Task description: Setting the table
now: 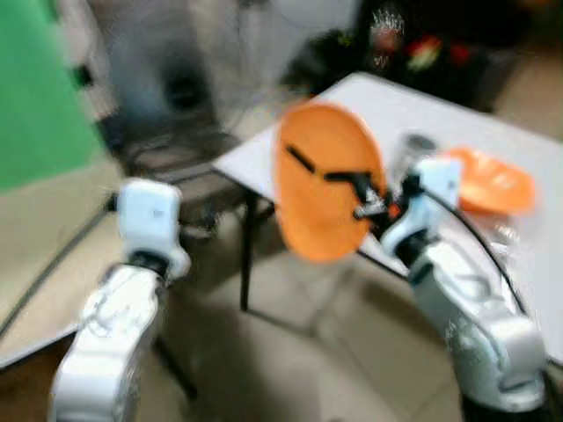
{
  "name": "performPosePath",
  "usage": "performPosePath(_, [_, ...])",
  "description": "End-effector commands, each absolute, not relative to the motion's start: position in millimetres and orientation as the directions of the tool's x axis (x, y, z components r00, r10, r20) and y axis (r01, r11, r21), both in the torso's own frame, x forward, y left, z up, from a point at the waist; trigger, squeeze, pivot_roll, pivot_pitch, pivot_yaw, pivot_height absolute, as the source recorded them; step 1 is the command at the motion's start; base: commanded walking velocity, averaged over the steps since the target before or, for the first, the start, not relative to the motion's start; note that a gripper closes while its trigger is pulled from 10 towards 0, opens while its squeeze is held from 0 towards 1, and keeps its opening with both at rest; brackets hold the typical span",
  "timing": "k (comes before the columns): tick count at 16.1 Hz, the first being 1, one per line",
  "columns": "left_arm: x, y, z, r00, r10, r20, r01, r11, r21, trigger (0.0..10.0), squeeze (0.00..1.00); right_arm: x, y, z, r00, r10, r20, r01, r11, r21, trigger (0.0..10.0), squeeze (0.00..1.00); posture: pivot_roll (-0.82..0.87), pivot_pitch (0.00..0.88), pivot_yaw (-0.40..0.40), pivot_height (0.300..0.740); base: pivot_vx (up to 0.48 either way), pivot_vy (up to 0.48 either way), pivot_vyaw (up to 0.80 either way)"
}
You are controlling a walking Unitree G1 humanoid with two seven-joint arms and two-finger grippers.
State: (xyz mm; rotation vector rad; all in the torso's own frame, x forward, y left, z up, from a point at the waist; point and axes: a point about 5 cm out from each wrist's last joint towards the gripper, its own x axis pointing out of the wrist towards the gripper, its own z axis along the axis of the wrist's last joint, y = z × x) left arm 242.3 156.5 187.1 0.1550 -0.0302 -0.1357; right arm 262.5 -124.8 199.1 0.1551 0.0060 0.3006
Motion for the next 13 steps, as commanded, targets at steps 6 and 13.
performPosePath(6, [248, 165, 192, 0.99, -0.137, 0.025, 0.126, 0.96, 0.251, 10.0, 0.0, 256, -125, 198, 0.972, 0.233, 0.02, -0.232, 0.951, 0.202, 10.0, 0.0, -0.03, 0.0, -0.031, 0.74, 0.0, -0.094, -0.79])
performPosePath(13, [240, 166, 187, 0.993, -0.114, 0.01, 0.112, 0.984, 0.141, 10.0, 0.0, 268, -123, 191, 0.962, 0.271, -0.045, -0.245, 0.92, 0.307, 10.0, 0.0, -0.02, 0.0, -0.025, 0.74, 0.0, -0.043, -0.42])
